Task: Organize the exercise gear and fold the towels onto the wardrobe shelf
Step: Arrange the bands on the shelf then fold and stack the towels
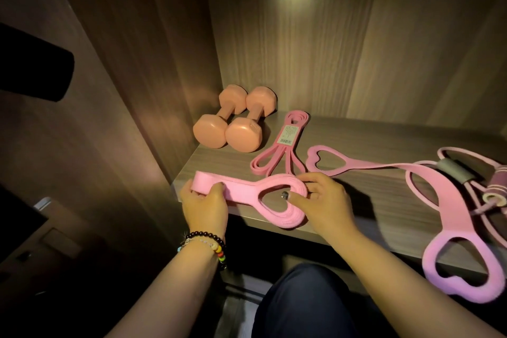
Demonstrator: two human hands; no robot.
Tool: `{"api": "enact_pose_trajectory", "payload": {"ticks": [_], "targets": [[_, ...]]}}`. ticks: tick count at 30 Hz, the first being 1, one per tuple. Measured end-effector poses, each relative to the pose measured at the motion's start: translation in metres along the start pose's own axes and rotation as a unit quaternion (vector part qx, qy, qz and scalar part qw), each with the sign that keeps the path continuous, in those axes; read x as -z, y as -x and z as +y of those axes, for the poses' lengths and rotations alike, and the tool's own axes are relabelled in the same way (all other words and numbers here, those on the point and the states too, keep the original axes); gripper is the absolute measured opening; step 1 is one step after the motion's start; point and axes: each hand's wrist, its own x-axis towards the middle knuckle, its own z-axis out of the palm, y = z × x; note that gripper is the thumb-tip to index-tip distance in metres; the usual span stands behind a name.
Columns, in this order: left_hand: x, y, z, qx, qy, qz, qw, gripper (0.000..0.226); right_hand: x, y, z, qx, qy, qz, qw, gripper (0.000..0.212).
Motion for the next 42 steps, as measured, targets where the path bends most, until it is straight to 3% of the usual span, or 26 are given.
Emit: {"api": "enact_pose_trajectory", "payload": {"ticks": [7,15,20,25,28,30,32,36,39,42], "targets": [[-0.009,0.002,0.008,-0.044,0.041,0.107,0.992,0.042,-0.023,-0.005,-0.005,0.028,-0.094,0.032,0.995,0.042],[-0.021,-0.018,0.035,-0.028,0.045,0.195,0.979,0.048,-0.069,-0.022,-0.015,0.000,-0.113,0.067,0.991,0.035],[-0.015,-0.024,0.023,0.013,-0.076,0.115,0.990,0.078,-0.064,-0.023,-0.006,0.012,-0.079,0.027,0.996,0.027],[0.006,-0.010,0.004,-0.075,-0.149,0.014,0.986,0.093,-0.056,-0.017,0.001,0.076,-0.046,-0.005,0.996,0.027],[0.016,0.001,0.000,-0.204,-0.234,0.000,0.951,0.087,-0.055,-0.014,0.002,0.102,-0.028,-0.005,0.994,0.031],[0.021,0.002,0.001,-0.319,-0.296,-0.001,0.900,0.073,-0.054,-0.014,0.003,0.119,-0.012,0.006,0.993,0.032],[0.024,-0.003,0.005,-0.411,-0.359,-0.049,0.837,0.061,-0.054,-0.014,0.003,0.115,-0.016,0.012,0.993,0.034],[0.032,-0.021,0.013,-0.439,-0.500,-0.144,0.732,0.051,-0.054,-0.013,0.001,0.107,-0.079,0.020,0.991,0.036],[0.034,-0.020,0.021,-0.417,-0.470,-0.224,0.745,0.052,-0.050,-0.012,-0.003,0.089,-0.142,0.002,0.986,0.039],[0.038,-0.018,0.031,-0.412,-0.440,-0.240,0.761,0.049,-0.041,-0.013,-0.015,0.103,-0.160,-0.032,0.981,0.039]]}}
